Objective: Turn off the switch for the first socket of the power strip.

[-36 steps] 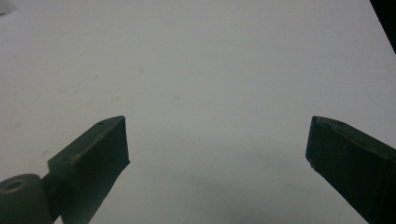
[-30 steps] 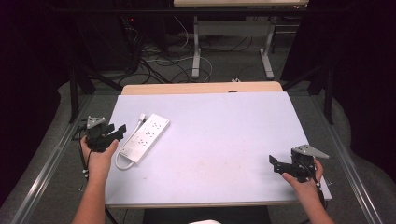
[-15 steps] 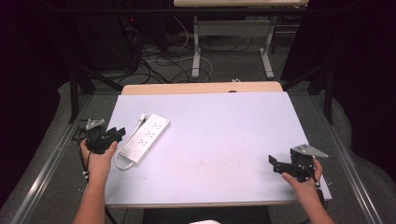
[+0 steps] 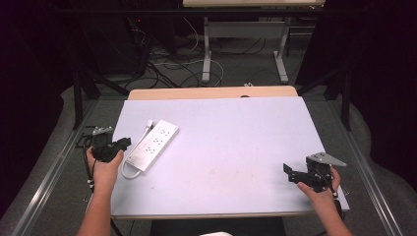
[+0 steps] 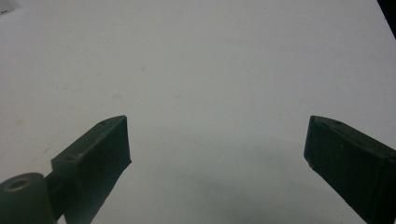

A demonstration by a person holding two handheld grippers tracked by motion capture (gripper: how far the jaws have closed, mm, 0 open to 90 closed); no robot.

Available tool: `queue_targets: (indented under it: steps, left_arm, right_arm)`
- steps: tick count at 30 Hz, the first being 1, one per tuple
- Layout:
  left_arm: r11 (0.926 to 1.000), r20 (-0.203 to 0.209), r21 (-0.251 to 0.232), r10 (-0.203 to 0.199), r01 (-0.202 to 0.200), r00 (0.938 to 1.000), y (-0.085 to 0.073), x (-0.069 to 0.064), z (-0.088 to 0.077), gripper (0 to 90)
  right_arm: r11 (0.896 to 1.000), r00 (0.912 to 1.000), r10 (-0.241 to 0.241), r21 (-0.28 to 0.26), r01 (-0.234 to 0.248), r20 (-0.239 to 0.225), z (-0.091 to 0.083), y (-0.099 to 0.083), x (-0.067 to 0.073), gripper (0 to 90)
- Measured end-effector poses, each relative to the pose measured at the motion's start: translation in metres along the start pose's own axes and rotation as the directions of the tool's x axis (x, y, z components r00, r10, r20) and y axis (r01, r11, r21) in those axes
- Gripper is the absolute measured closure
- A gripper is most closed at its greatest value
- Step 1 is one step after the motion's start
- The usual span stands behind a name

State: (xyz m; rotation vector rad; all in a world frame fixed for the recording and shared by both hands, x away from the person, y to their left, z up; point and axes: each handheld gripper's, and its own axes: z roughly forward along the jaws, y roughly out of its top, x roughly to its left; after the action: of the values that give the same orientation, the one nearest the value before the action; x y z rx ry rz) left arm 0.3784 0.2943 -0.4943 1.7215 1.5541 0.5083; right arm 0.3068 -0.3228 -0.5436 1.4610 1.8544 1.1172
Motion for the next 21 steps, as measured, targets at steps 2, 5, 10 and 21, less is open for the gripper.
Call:
queue_targets:
  steps: [2, 5, 10, 21]
  left_arm:
    - [1.0000, -0.002, -0.003, -0.003, 0.003, 1.0000, 0.000, -0.001, 0.001, 78.9]
    - [0.9998, -0.005, 0.020, 0.005, -0.005, 1.0000, 0.000, -0.002, 0.003, 81.4]
    - [0.9990, -0.010, 0.042, 0.019, -0.019, 0.9998, -0.001, -0.004, 0.007, 84.3]
    - [0.9939, -0.004, 0.097, 0.053, -0.053, 0.9986, 0.004, -0.005, 0.013, 89.4]
  right_arm:
    - [1.000, 1.0000, -0.001, 0.004, 0.001, -0.005, 0.000, 0.000, 0.000, 6.2]
    - [1.000, 1.0000, -0.002, -0.003, 0.002, 0.000, 0.001, -0.001, 0.001, 6.2]
    - [1.000, 1.0000, -0.003, 0.000, 0.003, -0.003, 0.002, -0.001, 0.001, 6.3]
    - [1.000, 1.0000, 0.002, 0.004, -0.002, -0.001, 0.001, -0.001, 0.001, 6.3]
